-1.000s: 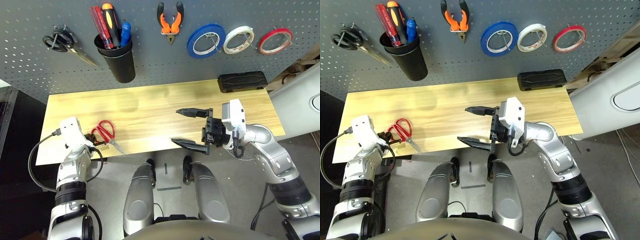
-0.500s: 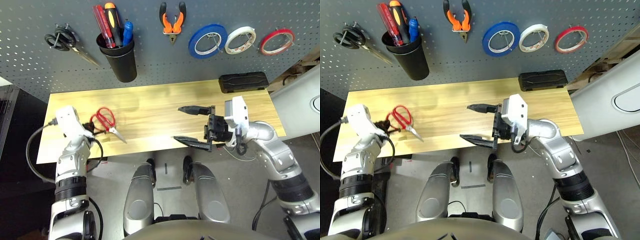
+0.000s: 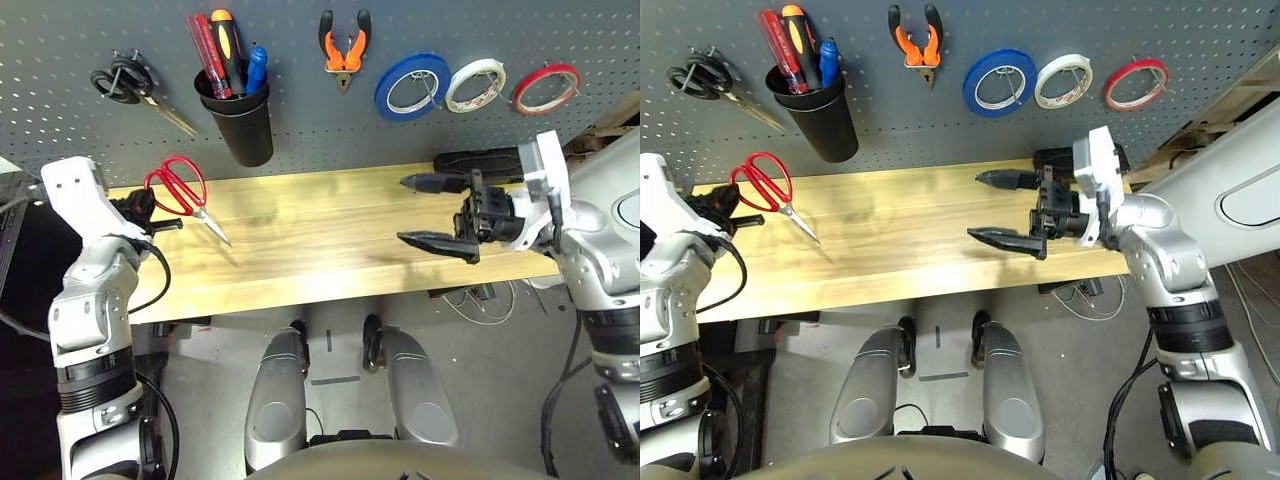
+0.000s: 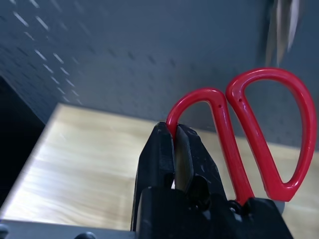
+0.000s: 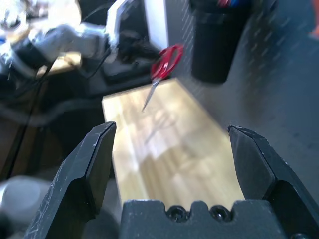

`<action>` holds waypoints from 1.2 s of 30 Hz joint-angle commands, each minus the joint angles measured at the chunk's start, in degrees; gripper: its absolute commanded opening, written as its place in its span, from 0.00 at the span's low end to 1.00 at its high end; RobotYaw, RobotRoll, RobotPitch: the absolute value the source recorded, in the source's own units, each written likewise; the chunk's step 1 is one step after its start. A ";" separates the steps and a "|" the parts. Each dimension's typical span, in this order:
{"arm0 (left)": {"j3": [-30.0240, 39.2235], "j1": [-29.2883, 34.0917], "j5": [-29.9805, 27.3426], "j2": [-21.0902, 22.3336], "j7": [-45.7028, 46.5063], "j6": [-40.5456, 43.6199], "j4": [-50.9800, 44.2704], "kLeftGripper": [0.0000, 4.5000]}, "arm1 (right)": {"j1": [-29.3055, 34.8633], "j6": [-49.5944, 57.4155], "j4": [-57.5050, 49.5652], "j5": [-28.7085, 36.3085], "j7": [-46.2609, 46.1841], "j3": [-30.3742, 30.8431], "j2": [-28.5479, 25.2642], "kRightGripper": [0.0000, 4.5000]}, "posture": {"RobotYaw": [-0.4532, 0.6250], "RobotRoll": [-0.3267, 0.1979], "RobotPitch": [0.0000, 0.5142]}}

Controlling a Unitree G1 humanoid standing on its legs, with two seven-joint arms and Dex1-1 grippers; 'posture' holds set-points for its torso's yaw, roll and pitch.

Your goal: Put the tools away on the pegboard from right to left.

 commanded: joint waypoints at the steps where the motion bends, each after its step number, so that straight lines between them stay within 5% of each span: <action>1: 1.94 1.97 -0.63 1.10 -1.22 0.44 -2.91 0.01 | -0.94 1.25 0.74 1.85 0.08 -1.80 0.29 1.00 | 0.53 0.62 0.27; 15: 7.34 -3.56 -1.99 6.28 -7.00 -12.06 -0.63 0.01 | -6.15 4.41 1.51 5.32 -0.39 -4.62 0.36 1.00 | 0.53 0.62 0.21; 26: 3.33 -3.88 -1.89 5.28 -10.20 -17.16 1.74 0.01 | -6.42 5.01 0.12 7.19 -1.09 -6.21 0.77 1.00 | 0.51 0.62 0.19; 36: -1.77 -8.52 1.13 3.98 -9.17 -23.53 13.27 0.01 | -7.41 5.70 -0.52 7.16 -1.04 -4.92 1.16 1.00 | 0.49 0.62 0.20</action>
